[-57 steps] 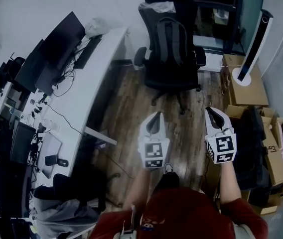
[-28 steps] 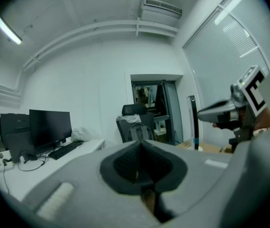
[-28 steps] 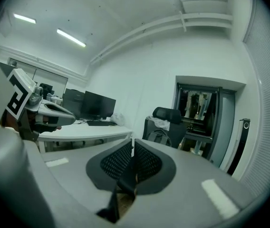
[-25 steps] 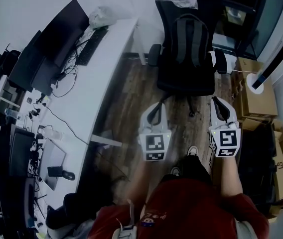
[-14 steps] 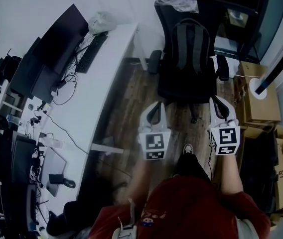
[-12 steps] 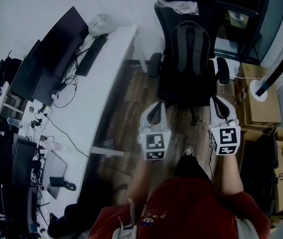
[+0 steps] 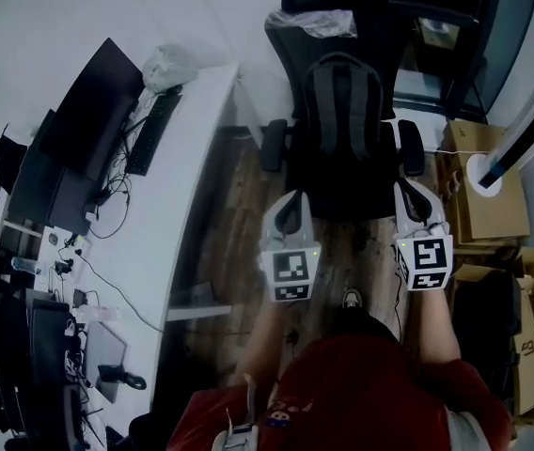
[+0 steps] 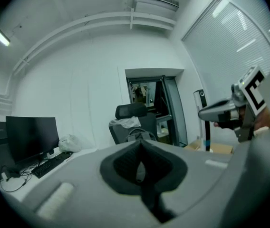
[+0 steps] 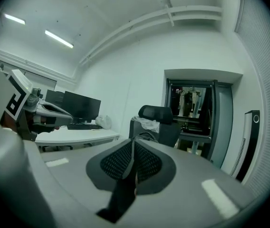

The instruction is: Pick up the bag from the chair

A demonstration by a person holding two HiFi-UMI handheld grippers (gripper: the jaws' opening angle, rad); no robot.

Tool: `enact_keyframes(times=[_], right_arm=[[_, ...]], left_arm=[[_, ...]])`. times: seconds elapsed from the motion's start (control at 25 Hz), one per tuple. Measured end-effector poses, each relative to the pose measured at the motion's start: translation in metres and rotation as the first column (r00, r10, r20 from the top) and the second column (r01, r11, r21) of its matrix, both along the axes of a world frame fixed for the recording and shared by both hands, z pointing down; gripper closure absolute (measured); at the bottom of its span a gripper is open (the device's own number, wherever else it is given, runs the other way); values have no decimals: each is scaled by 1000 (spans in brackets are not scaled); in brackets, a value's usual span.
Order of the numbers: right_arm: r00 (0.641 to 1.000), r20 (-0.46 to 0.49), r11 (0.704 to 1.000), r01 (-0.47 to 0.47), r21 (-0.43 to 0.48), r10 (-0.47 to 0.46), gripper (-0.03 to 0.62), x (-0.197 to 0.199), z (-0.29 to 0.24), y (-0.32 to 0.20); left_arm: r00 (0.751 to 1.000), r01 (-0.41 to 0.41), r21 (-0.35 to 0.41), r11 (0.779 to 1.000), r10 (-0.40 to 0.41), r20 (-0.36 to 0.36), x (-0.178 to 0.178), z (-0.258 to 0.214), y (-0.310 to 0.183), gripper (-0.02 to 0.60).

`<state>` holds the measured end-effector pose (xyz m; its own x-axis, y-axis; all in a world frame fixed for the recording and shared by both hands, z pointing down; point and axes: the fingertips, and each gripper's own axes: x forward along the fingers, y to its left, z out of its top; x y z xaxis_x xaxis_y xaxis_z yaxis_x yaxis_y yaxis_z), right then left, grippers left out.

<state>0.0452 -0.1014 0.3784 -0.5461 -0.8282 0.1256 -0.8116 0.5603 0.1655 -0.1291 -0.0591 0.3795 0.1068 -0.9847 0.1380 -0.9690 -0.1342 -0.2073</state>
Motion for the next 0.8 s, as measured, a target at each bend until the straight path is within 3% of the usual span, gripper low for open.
enact_keyframes(times=[0.44,0.8], right_arm=[[1000,12,1000,-21,-11,21,579,30,5,-109],[1000,19,1000,-20,-13,20,579,44,10,-165]], left_arm=[[1000,-22,-7,1000,22,19,28,2,-114,583],[999,-28,-10,1000,28,37,44,5,-170,583]])
